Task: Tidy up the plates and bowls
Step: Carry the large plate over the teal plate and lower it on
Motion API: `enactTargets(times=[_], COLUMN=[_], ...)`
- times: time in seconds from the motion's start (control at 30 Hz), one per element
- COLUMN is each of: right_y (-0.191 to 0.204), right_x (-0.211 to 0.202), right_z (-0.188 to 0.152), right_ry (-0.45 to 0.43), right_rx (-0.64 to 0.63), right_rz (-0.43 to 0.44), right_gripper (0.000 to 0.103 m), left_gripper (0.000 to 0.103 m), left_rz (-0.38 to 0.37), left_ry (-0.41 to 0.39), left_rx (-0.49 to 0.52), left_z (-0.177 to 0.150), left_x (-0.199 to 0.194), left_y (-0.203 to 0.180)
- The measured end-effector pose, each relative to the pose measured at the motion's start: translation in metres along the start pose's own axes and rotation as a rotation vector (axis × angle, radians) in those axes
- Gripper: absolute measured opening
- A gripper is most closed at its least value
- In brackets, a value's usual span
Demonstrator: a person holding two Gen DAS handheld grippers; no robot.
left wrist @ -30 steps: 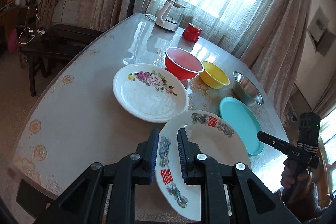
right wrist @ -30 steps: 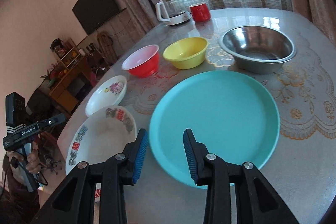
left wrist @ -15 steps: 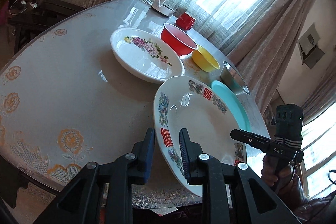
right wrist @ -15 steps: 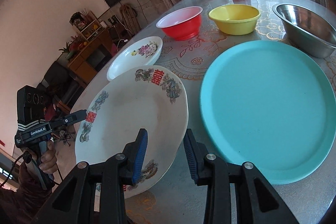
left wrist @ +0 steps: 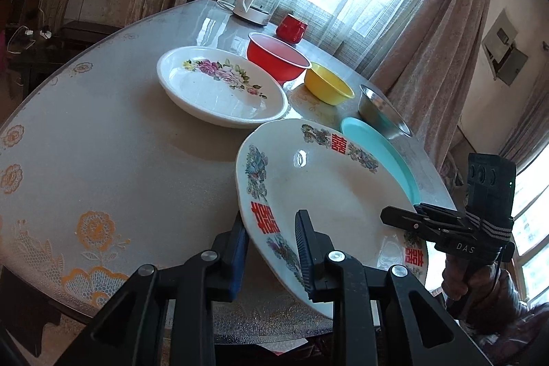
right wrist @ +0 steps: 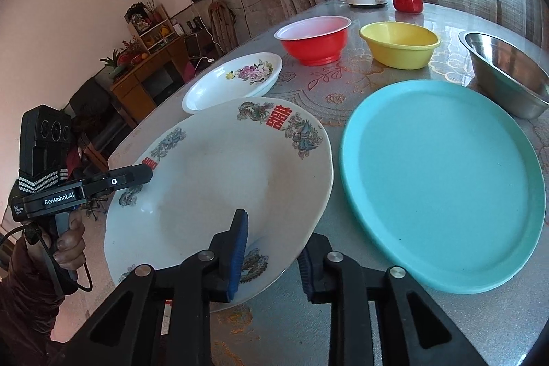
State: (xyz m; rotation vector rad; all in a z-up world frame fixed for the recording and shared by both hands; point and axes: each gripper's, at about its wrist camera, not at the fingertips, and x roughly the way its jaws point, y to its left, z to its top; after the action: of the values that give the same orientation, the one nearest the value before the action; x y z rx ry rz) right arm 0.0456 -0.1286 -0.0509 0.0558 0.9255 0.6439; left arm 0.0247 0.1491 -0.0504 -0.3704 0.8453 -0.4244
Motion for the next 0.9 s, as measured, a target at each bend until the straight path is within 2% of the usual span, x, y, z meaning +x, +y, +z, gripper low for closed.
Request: enactTargets(times=[0.43, 0.6, 0.9], right_y=[-0.013, -0.021, -0.058], right_x=[-0.027, -0.041, -0.077], right_z=[-0.004, -0.004, -0.004], right_ry=[-0.061, -0.100, -0.169], right_rx=[-0.002, 0.029, 0.111], right_rz=[-0.061, -0.076, -0.176], right_gripper=[0.027, 0.027, 0.028], left_gripper=[0.026, 0.026, 0.026], left_rz=[-0.023, -0.024, -0.067], left_ry=[-0.022, -0.023, -0.006], left_rx=[0.109, 0.178, 0.311], left_z=[0.004, 0.021, 0.048], left_x=[0.009, 0.018, 0.058], left_y=[-0.031, -0.051, -0.101])
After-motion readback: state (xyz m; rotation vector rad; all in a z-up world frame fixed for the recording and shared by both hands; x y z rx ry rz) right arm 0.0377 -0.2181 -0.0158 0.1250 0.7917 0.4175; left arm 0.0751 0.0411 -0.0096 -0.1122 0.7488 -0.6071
